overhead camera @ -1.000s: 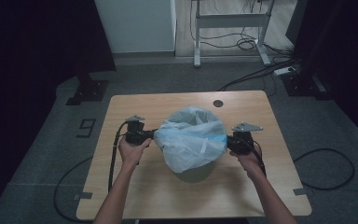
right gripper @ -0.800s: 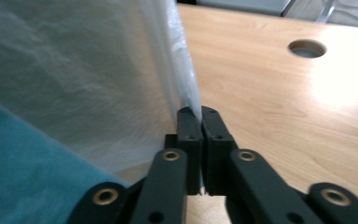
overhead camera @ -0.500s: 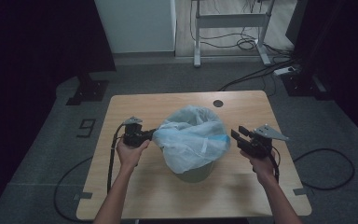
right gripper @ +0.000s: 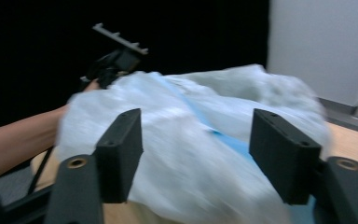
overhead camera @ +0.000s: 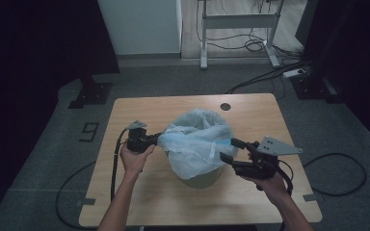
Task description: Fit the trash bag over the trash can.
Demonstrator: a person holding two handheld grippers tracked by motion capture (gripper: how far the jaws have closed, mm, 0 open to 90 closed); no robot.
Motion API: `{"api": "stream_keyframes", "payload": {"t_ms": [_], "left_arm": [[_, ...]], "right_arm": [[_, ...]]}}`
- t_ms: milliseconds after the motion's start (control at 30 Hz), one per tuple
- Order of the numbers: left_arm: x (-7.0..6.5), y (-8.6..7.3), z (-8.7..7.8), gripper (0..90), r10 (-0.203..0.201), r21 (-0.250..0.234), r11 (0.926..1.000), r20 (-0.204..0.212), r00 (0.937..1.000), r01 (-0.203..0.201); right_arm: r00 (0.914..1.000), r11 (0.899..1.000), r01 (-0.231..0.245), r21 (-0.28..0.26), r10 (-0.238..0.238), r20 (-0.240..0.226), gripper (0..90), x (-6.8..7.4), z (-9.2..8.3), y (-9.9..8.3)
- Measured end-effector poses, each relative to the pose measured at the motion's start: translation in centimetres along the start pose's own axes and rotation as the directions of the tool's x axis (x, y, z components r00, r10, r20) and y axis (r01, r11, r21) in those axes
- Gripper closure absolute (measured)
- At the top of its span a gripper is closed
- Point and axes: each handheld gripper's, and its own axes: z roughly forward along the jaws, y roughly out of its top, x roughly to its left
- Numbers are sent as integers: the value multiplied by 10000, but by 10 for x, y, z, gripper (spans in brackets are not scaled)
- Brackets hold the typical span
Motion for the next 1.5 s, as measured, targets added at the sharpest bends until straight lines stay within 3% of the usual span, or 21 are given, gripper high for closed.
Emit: {"api": "stream_keyframes", "payload": {"t_ms": [167, 233, 333, 400, 467, 600, 733, 867, 1100, 1267, 1400, 1500], "left_arm": [[0, 0, -2, 864, -32, -42, 10000, -7, 10000, 32], [0, 0, -2, 864, -22, -60, 10000, 9, 10000, 22], [0, 0, -4, 863, -9, -105, 9999, 1, 10000, 9], [-1, 0, -5, 863, 20, -151, 9999, 11, 10000, -20], [-1, 1, -7, 863, 46, -174, 9998, 3, 10000, -46], [-1, 0, -9, 864, 55, -185, 9998, -6, 10000, -55], [-2, -2, -10, 865, 79, -157, 9998, 30, 10000, -78], [-3, -4, -10, 866, 100, -88, 9999, 44, 9999, -99], [-1, -6, -6, 867, 52, 138, 9999, 87, 9999, -53], [0, -8, -5, 868, 51, 250, 9997, 58, 10000, -52], [0, -8, -4, 870, 45, 317, 9995, -3, 10000, -45], [0, -8, -4, 869, 25, 346, 9994, -23, 10000, -24]], "right_arm": [[9988, 9978, 159, 642, -129, -471, 275, 4, 21, 6], [9985, 9947, 239, 999, -189, -506, 312, 5, 29, 4], [9965, 9862, 791, 1457, -744, -376, 616, 9, 35, 0], [9945, 9885, 1042, 1095, -1024, -220, 764, 13, 33, -3], [9921, 9901, 1238, 665, -1221, -295, 840, 19, 28, -4], [9797, 9864, 1641, 82, -1620, -1184, 866, 37, 16, -13], [9621, 9805, 1946, 286, -1851, -2000, 866, 54, 12, -34], [9553, 9767, 2035, 686, -1827, -2326, 865, 64, 19, -56], [9600, 9696, 1930, 1502, -1550, -2330, 867, 60, 38, -89], [9705, 9682, 1644, 1888, -1244, -2067, 873, 52, 50, -103], [9769, 9599, 1594, 2305, -1197, -1771, 875, 45, 57, -115], [9834, 9608, 1351, 2420, -1002, -1512, 875, 39, 59, -122]]}}
